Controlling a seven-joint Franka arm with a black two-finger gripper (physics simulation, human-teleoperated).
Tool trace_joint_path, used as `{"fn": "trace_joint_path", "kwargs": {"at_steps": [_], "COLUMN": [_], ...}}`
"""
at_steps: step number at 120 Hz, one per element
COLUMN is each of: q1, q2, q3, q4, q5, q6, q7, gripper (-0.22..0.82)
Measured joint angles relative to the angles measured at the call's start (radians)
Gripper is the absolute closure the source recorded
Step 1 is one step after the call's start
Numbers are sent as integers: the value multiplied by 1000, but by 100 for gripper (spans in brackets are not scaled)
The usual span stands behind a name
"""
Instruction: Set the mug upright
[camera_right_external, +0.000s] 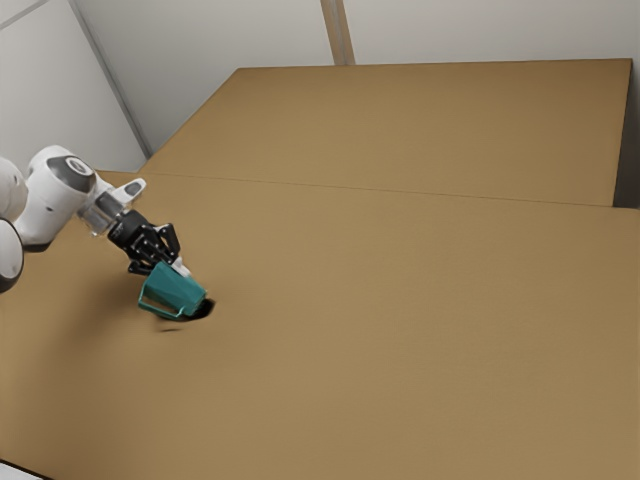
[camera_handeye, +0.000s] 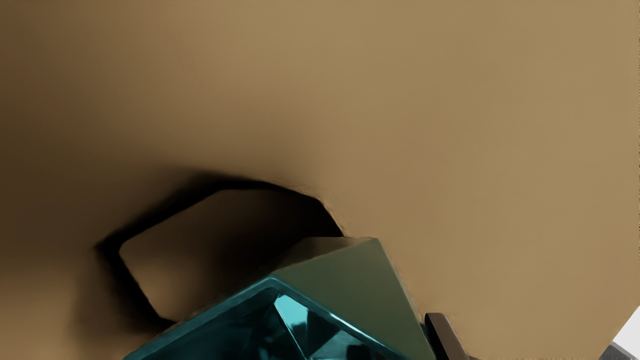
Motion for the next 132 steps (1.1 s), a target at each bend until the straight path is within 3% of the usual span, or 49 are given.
{"fn": "trace_joint_path", "kwargs": {"at_steps": [40,60,102,132], "q1": [-5,-39,-169,-197], "q2": [-13,-91,-422,-510], "q3": [-19,-67,-267,-343], "q4": [12,-4,-320,-441], "q5": [10,81,601,722], "q6": [5,40,366,512], "q7": [4,2,-136,-312], "gripper": [78,78,79,79]}}
